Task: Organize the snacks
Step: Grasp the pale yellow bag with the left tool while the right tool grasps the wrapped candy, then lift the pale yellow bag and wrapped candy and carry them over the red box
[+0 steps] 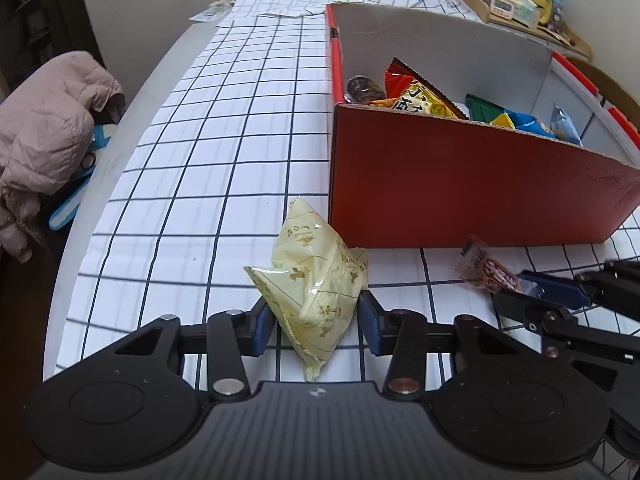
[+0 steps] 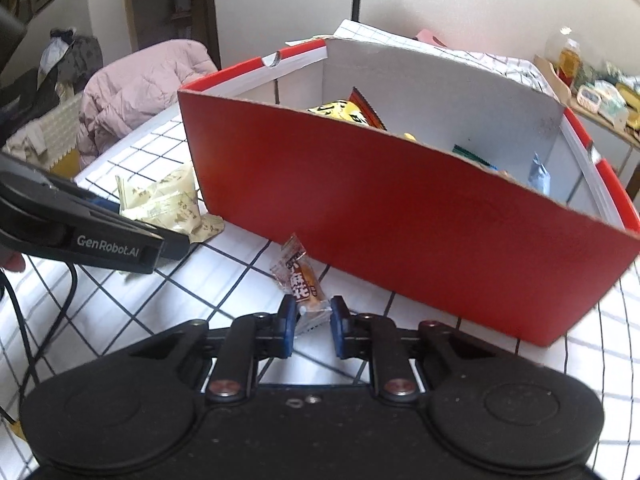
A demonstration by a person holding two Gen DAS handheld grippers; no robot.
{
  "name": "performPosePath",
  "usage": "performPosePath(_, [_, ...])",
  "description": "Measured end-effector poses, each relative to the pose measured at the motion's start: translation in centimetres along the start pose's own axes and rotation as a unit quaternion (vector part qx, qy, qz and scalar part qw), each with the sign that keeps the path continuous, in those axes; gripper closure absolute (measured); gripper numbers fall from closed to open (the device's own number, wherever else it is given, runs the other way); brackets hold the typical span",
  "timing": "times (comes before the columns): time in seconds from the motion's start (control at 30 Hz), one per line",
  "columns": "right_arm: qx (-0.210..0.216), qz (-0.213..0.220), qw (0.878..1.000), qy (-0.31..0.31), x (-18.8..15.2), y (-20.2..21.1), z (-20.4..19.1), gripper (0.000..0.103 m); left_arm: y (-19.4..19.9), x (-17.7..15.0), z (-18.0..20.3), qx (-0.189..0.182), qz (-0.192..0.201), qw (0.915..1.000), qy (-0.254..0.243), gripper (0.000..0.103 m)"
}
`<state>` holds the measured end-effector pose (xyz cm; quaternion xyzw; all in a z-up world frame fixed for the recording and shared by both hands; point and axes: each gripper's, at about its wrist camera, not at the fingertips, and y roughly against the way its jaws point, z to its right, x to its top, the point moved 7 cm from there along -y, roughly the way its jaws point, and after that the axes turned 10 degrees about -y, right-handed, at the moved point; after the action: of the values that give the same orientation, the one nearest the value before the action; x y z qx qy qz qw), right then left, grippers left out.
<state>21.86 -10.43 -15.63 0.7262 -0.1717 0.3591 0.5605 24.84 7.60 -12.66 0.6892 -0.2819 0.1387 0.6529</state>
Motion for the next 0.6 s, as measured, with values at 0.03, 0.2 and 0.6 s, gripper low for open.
performPosePath(0.03, [0.004,0.0,1.0,-0.009,-0.1,0.2,0.1,0.087,0.1,-0.1,0.0,0.0,0.001,1.0,0.004,0.063])
performPosePath(0.2, [0.011,0.005,0.999,-0.031,-0.9,1.5,0.5,0.087,1.0,-0.8,0.3,-0.002,0.005,0.9998,0.02,0.07])
performPosePath(0.6, [0.034,0.037,0.997,-0.058,-2.5,6.7,0.4,0.087,5.6,-3.0,1.9,-0.005,0.03,0.9991,0.03,0.073])
